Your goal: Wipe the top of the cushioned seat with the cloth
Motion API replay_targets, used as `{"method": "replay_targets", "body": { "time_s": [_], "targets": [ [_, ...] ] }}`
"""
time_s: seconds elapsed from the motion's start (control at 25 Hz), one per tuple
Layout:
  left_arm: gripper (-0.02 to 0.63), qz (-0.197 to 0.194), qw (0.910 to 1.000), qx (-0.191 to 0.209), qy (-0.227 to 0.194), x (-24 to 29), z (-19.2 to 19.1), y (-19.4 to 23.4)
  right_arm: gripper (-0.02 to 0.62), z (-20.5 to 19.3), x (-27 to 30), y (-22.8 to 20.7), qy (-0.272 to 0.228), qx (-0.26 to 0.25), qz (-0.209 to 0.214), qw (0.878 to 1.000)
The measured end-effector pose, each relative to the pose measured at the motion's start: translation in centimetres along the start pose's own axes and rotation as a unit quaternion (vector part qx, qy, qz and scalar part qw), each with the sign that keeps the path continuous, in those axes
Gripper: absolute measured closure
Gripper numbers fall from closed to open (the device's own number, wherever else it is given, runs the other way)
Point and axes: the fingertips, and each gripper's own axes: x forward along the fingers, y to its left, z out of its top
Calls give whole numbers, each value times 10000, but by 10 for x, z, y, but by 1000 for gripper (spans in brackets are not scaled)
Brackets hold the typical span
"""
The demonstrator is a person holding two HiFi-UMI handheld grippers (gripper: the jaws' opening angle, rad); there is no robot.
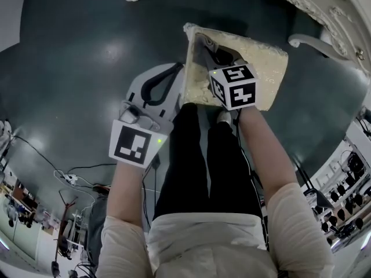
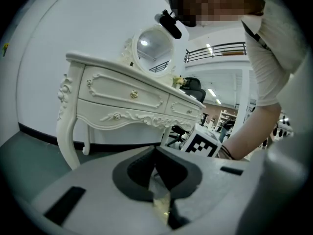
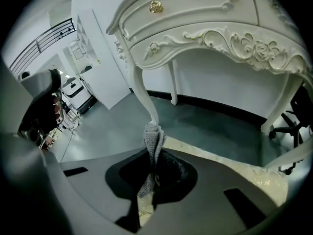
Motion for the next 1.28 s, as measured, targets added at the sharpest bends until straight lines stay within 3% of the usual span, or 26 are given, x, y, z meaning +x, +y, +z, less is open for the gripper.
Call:
{"method": "replay_targets", "body": {
  "time_s": [0.52, 0.8, 1.28],
  "targets": [
    [603, 139, 9999, -81, 58, 12, -13, -21, 568, -19, 2, -28, 108, -389, 1, 9992],
    [603, 181, 9998, 21, -62, 24, 3, -43, 568, -27, -14, -47, 327, -441, 27, 9985],
    [603, -103, 9997, 173, 121, 73, 3, -92, 568, -52, -46, -117, 516, -217, -186, 9983]
  ]
}}
